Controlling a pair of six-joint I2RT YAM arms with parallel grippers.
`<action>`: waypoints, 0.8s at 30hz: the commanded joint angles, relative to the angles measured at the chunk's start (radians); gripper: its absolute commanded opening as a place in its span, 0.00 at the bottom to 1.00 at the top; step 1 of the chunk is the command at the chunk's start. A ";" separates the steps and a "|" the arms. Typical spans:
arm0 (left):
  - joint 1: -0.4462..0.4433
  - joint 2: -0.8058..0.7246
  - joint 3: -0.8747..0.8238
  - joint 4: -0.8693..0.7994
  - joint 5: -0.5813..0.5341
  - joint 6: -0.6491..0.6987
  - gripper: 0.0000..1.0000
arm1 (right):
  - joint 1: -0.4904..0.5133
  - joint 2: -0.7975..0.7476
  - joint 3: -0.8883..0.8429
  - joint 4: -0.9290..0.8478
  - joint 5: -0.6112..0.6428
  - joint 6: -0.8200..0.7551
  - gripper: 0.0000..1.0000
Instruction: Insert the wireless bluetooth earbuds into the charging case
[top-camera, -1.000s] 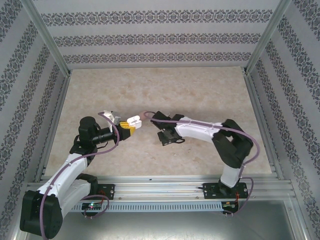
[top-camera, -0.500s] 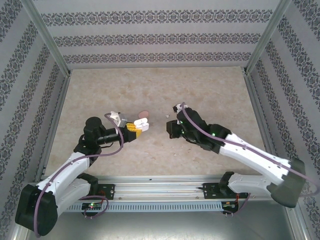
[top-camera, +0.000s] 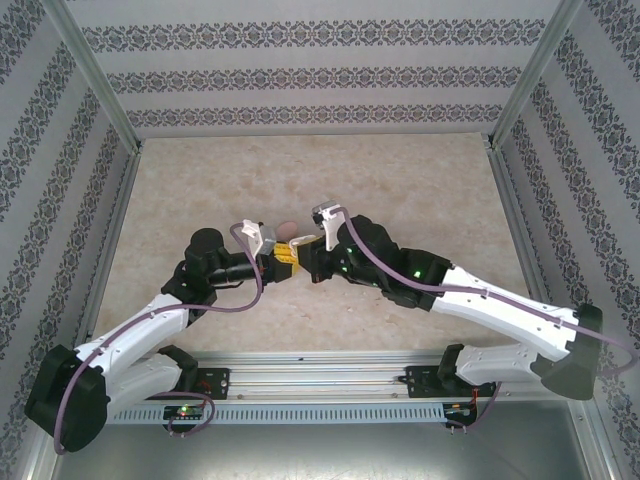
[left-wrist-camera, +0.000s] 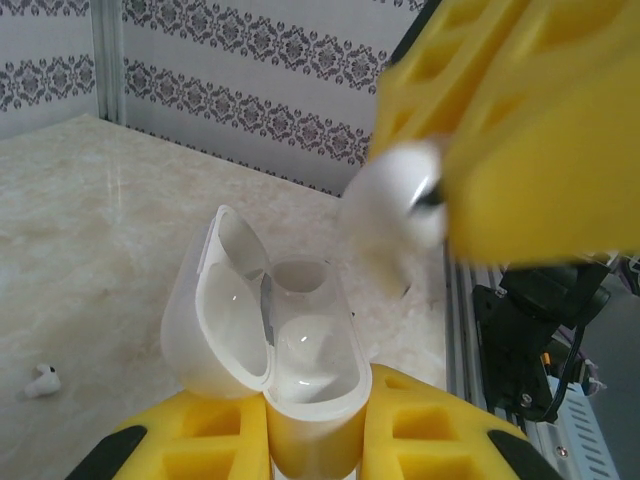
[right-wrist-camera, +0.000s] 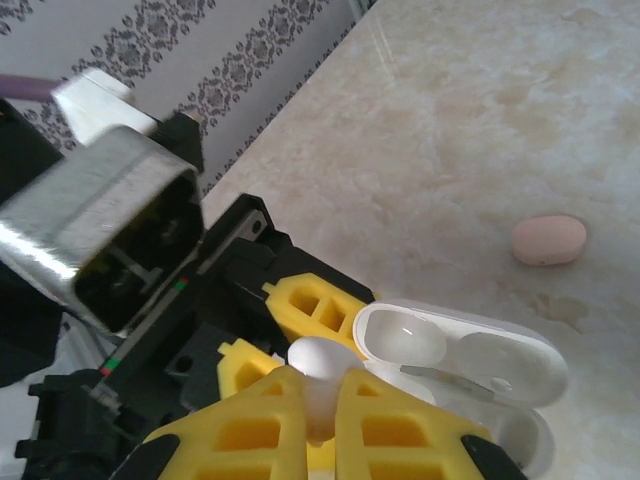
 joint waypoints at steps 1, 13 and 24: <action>-0.018 -0.007 0.033 0.003 -0.015 0.036 0.04 | 0.003 0.016 0.022 0.044 -0.019 -0.042 0.10; -0.023 -0.010 0.035 0.017 -0.017 0.023 0.04 | -0.022 0.025 -0.024 0.082 -0.063 -0.014 0.10; -0.025 -0.044 0.005 0.030 -0.019 -0.008 0.04 | -0.030 0.029 -0.069 0.124 -0.063 -0.003 0.10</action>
